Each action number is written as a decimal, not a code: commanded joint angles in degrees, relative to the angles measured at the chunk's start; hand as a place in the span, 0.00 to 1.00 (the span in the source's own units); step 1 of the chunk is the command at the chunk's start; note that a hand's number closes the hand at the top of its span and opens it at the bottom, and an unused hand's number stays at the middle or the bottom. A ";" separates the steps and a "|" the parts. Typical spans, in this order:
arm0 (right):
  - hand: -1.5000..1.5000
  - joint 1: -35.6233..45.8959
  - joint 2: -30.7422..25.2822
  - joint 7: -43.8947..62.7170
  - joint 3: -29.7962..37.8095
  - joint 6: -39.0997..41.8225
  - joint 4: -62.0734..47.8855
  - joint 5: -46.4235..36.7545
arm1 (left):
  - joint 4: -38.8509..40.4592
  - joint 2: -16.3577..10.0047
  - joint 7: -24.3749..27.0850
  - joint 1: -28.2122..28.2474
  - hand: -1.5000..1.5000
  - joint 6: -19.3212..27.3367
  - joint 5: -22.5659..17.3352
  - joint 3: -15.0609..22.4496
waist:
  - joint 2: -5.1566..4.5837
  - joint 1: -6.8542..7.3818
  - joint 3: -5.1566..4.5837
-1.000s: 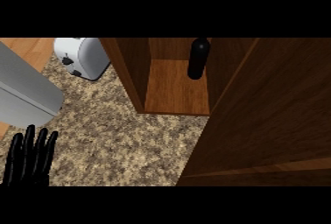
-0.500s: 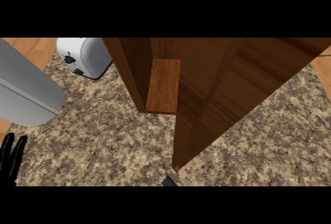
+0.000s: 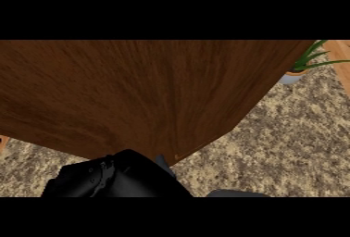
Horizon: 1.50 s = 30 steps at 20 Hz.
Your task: Pick up the wine, place it into the cabinet and close the cabinet
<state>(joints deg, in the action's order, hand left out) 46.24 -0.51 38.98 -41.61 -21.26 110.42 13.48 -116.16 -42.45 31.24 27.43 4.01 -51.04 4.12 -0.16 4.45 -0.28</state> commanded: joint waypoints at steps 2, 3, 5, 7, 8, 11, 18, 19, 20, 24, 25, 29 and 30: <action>1.00 16.15 0.49 -3.56 6.03 -2.59 -15.61 7.80 | 1.68 -1.81 -1.45 -0.30 0.00 -4.12 -3.32 -3.73 | -0.33 0.51 0.03; 1.00 16.75 0.49 -6.70 6.59 -1.53 -19.37 9.44 | -1.97 -1.43 -1.28 1.87 0.00 -2.93 -2.93 -4.18 | -0.26 0.86 0.14; 1.00 22.43 0.50 -8.38 7.23 -0.50 -25.18 12.26 | 0.53 -1.54 -1.90 0.47 0.00 -4.22 -4.13 -5.05 | -0.46 0.77 0.08; 1.00 25.69 0.50 -9.77 9.59 2.03 -30.63 16.54 | 1.35 -1.93 -2.28 0.29 0.00 -5.71 -5.34 -6.72 | -0.51 0.47 0.09; 1.00 24.35 0.50 -11.74 10.07 4.31 -32.98 20.21 | 2.28 -1.60 -1.39 0.16 0.00 -6.63 -4.35 -6.42 | -0.76 0.73 0.08; 1.00 24.45 0.51 -5.19 10.07 15.52 -33.75 30.20 | 2.10 -2.04 -1.48 -0.36 0.00 -6.36 -4.18 -7.10 | -1.22 1.44 0.10; 1.00 29.98 0.51 -11.94 14.31 23.18 -53.21 38.75 | 4.35 -4.08 -5.19 -1.77 0.00 -8.15 -7.63 -11.35 | -0.90 0.07 0.12; 1.00 30.42 0.51 -15.33 14.68 23.58 -55.90 35.79 | 3.42 -3.35 -5.09 -1.50 0.00 -7.14 -7.52 -11.60 | -0.78 -0.28 0.16; 1.00 30.14 0.51 -19.09 14.79 23.10 -56.73 31.87 | 2.29 -3.63 -5.62 0.09 0.00 -7.33 -8.61 -13.00 | -0.59 -0.30 0.20; 1.00 33.15 -1.01 -24.05 18.40 23.32 -65.33 28.47 | 4.10 -2.39 -5.00 -1.18 0.00 -7.22 -7.57 -13.32 | -0.77 -1.18 0.16; 1.00 31.88 -2.81 -24.08 19.70 24.98 -65.56 29.72 | 2.91 -3.47 -6.37 0.13 0.00 -7.73 -9.17 -15.27 | -0.55 -1.25 0.24; 1.00 29.32 -3.63 -28.15 18.18 22.32 -68.34 27.00 | 1.53 -4.67 -7.22 1.10 0.00 -8.49 -8.82 -16.35 | -0.52 -0.95 0.26; 1.00 30.23 -5.28 -27.35 19.23 24.18 -69.29 28.14 | 2.06 -2.87 -6.21 0.34 0.00 -8.24 -6.97 -13.11 | -1.03 -1.48 0.18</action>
<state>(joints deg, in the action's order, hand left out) 76.55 0.02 14.76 -26.71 4.62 49.50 43.61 -113.35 -45.92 25.17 27.41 -4.08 -59.06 -10.14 0.78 4.29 -0.92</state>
